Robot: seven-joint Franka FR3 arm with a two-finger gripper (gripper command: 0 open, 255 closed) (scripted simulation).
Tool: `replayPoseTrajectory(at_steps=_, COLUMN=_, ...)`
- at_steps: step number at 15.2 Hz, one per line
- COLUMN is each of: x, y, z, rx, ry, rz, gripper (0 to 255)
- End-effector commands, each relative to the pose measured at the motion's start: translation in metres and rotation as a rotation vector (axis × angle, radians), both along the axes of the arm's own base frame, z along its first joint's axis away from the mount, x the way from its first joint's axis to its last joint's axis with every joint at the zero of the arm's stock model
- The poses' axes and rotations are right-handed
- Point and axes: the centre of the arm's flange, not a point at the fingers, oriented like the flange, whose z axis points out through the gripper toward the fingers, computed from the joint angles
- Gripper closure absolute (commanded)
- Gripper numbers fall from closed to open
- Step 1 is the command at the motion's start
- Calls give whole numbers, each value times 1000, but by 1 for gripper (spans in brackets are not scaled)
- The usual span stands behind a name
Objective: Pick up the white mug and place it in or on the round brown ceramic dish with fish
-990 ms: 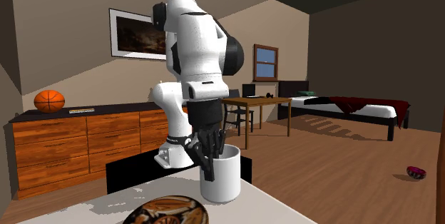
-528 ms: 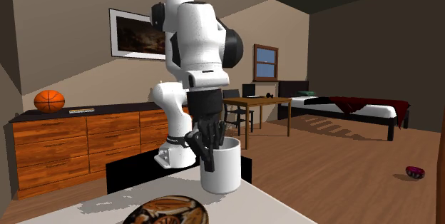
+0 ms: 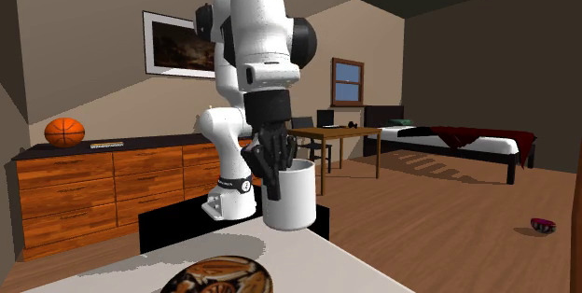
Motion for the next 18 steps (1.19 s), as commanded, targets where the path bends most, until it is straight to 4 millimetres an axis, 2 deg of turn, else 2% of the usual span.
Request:
replayPoseTrajectory(at_steps=1, x=-1, y=0, z=11, rx=0, ry=0, rz=0, gripper=255)
replayPoseTrajectory(at_steps=10, x=-1, y=0, z=58, rx=0, ry=0, rz=0, gripper=255)
replayPoseTrajectory(at_steps=18, x=16, y=-103, z=72, rx=0, ry=0, rz=0, gripper=255)
